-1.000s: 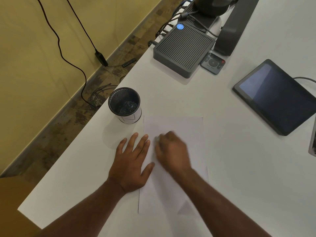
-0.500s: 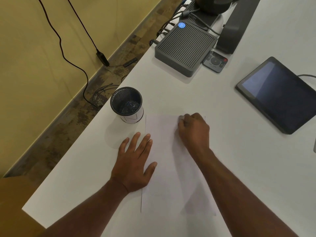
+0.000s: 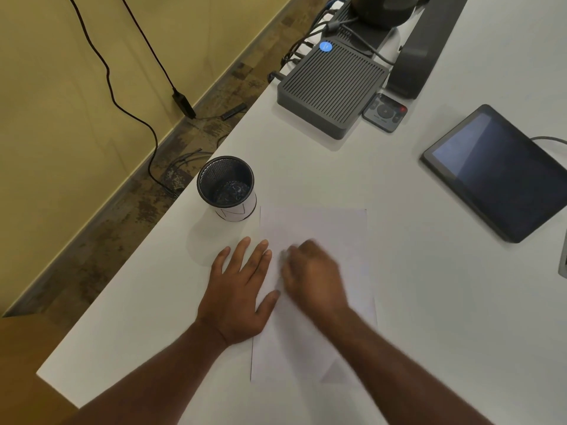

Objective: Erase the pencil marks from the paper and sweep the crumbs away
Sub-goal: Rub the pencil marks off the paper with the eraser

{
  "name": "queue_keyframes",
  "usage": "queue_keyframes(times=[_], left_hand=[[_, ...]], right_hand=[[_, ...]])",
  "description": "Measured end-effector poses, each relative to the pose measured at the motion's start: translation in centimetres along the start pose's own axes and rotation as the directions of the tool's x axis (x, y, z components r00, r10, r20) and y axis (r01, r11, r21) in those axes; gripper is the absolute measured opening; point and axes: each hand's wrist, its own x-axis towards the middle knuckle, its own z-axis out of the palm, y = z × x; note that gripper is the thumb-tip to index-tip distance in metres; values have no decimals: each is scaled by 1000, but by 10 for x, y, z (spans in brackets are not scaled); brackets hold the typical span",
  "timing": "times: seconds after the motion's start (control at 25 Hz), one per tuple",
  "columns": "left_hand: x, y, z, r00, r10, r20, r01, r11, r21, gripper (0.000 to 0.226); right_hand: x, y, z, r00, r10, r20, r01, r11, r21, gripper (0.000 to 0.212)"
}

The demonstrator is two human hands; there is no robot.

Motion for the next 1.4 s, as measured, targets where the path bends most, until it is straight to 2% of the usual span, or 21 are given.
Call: queue_keyframes(times=[0.04,0.08,0.16,0.24,0.28,0.36,0.4,0.44,0.48,0.56,0.6,0.68,0.76,0.84,0.92,0.96,1.12,1.16,1.28,1.32,1.4], left_hand=[[-1,0,0,1000,9,0,-9,1000,-1,71],[-2,-1,1,1000,9,4,-9,1000,0,72],[-1,-1,1,1000,-15,24,15,1000,9,73],[0,0,1,999,-29,33,28,1000,7,74],[1,0,0,999,-24,28,24,1000,5,73],[0,-1,0,1000,-1,13,1,1000,2,72],[-1,-1,1,1000,7,10,-7,1000,-2,72],[-2,-1,1,1000,4,11,-4,1000,-1,72],[-1,-2,1,1000,-6,17,6,1000,7,73],[0,-1,1,999,-27,33,26,1000,15,74],[1,0,0,999,-30,38,30,999,13,74],[1,0,-1,999,-22,38,21,1000,11,74],[0,-1,-1,999,-12,34,12,1000,9,74],[-1,0,-1,999,-24,33,23,1000,6,74],[1,1,-1,999,-36,39,36,999,2,74],[1,1,-2,999,-38,40,38,999,0,74],[-1,1,-3,999,-18,32,18,1000,2,74],[-1,0,-2,999,-20,27,20,1000,1,74],[0,1,0,999,-31,22,31,1000,3,74],[0,0,0,999,-29,19,29,1000,2,74],[-1,-1,1,1000,-13,8,13,1000,3,74]], right_hand=[[-16,-2,10,995,-101,20,101,995,-3,16],[-14,6,5,994,-103,43,101,994,32,16],[16,42,-16,990,119,-79,-119,993,-3,21],[31,56,-32,932,271,-240,-280,960,-5,26],[26,48,-32,939,256,-228,-265,964,-7,25],[-16,7,-6,994,96,-53,-95,995,5,19],[-32,3,4,1000,-24,-15,24,1000,4,16],[-32,8,0,999,-48,15,48,998,32,16],[-19,25,-7,1000,18,-1,-18,999,42,18],[10,56,-25,954,216,-206,-220,976,3,23],[14,59,-30,938,251,-239,-258,966,4,23],[-1,32,-19,972,172,-158,-175,985,-4,20],[-33,16,0,999,-27,-42,26,1000,-15,15],[-16,43,-14,997,56,-53,-55,998,17,17],[6,70,-34,935,256,-247,-262,965,6,23],[7,69,-36,925,268,-269,-277,961,3,24],[-45,24,-2,996,-75,-44,74,997,-14,14],[-36,33,-8,999,-37,-34,38,999,21,16],[-1,65,-29,934,231,-272,-239,971,4,24],[-1,59,-30,938,220,-269,-228,974,0,23],[-28,24,-6,994,41,-105,-46,998,-40,18]])
